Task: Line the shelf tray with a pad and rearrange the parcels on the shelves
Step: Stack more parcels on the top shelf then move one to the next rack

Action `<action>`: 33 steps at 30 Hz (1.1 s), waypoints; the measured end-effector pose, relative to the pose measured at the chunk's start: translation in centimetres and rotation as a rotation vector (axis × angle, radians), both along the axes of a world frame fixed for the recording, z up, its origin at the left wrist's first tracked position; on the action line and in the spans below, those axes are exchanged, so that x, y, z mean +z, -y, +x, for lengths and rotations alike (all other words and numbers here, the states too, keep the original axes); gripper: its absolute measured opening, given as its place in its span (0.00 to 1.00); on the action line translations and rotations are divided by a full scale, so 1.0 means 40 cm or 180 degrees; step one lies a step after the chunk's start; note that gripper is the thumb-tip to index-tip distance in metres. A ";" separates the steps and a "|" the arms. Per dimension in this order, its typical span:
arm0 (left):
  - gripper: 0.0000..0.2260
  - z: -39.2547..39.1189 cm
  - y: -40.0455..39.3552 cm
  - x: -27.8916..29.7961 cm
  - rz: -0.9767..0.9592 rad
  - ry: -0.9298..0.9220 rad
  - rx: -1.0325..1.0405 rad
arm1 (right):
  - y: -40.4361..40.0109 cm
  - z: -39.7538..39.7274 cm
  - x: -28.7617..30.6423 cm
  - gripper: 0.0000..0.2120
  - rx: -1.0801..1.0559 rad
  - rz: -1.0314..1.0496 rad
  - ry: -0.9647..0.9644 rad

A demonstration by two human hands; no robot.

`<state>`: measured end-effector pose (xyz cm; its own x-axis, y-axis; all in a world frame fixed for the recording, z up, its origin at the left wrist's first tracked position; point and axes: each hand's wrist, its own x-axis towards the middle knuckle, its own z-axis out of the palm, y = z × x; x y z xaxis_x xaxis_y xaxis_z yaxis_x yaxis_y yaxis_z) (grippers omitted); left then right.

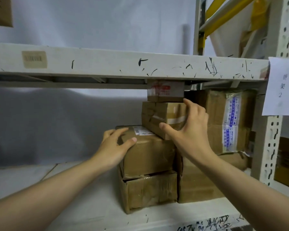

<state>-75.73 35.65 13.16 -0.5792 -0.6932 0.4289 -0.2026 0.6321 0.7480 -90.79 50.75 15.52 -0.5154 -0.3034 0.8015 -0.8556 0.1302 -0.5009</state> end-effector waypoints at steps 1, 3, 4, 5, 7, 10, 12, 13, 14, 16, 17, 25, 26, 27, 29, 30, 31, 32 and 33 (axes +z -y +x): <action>0.21 -0.002 -0.001 -0.003 0.0088 0.0024 -0.0015 | 0.006 -0.004 0.005 0.46 -0.0043 0.0003 0.0069; 0.20 0.002 -0.005 -0.008 0.0316 0.0040 -0.0077 | 0.019 -0.009 0.018 0.50 -0.0160 0.0003 0.0130; 0.20 0.005 -0.011 -0.009 0.0393 0.0026 -0.0115 | 0.025 -0.009 0.028 0.51 -0.0236 -0.0008 0.0117; 0.20 0.007 -0.018 -0.008 0.0420 0.0004 -0.0134 | 0.031 -0.008 0.039 0.52 -0.0307 -0.0016 0.0101; 0.20 0.008 -0.027 -0.004 0.0398 0.0013 -0.0107 | 0.046 -0.002 0.064 0.53 -0.0444 0.0005 0.0095; 0.23 0.008 -0.040 0.010 0.0417 0.0158 0.0024 | 0.066 0.008 0.098 0.53 -0.0649 0.0085 0.0156; 0.27 0.005 -0.039 0.027 0.0467 0.0230 0.0110 | 0.079 0.011 0.126 0.53 -0.0778 0.0184 0.0175; 0.30 0.002 -0.041 0.036 0.0477 0.0240 0.0143 | 0.087 0.009 0.141 0.53 -0.0850 0.0270 0.0199; 0.32 -0.003 -0.046 0.048 0.0466 0.0237 0.0175 | 0.096 0.004 0.157 0.54 -0.0925 0.0340 0.0233; 0.33 -0.016 -0.058 0.069 0.0384 0.0181 0.0216 | 0.120 -0.010 0.181 0.55 -0.1019 0.0397 0.0317; 0.33 -0.023 -0.065 0.079 0.0333 0.0126 0.0216 | 0.132 -0.016 0.189 0.55 -0.1017 0.0394 0.0371; 0.32 0.003 -0.065 0.111 0.0804 -0.0337 -0.0010 | 0.153 -0.032 0.181 0.48 -0.0873 0.0186 0.0339; 0.33 0.015 -0.057 0.117 0.1010 -0.0411 -0.0017 | 0.148 -0.029 0.176 0.47 -0.0755 0.0112 0.0289; 0.34 0.028 -0.051 0.123 0.1220 -0.0484 -0.0010 | 0.140 -0.026 0.171 0.44 -0.0629 0.0032 0.0255; 0.35 0.049 -0.038 0.134 0.1582 -0.0642 0.0028 | 0.120 -0.023 0.165 0.38 -0.0331 -0.0167 0.0279; 0.35 0.059 -0.031 0.140 0.1739 -0.0743 -0.0010 | 0.110 -0.022 0.163 0.35 -0.0176 -0.0257 0.0318; 0.36 0.063 -0.031 0.145 0.1907 -0.0849 -0.0087 | 0.102 -0.028 0.160 0.33 -0.0018 -0.0310 0.0385; 0.37 0.068 -0.030 0.151 0.2068 -0.0945 -0.0185 | 0.097 -0.034 0.157 0.32 0.0123 -0.0324 0.0439; 0.37 0.075 -0.030 0.158 0.2205 -0.1016 -0.0279 | 0.097 -0.039 0.155 0.32 0.0216 -0.0314 0.0487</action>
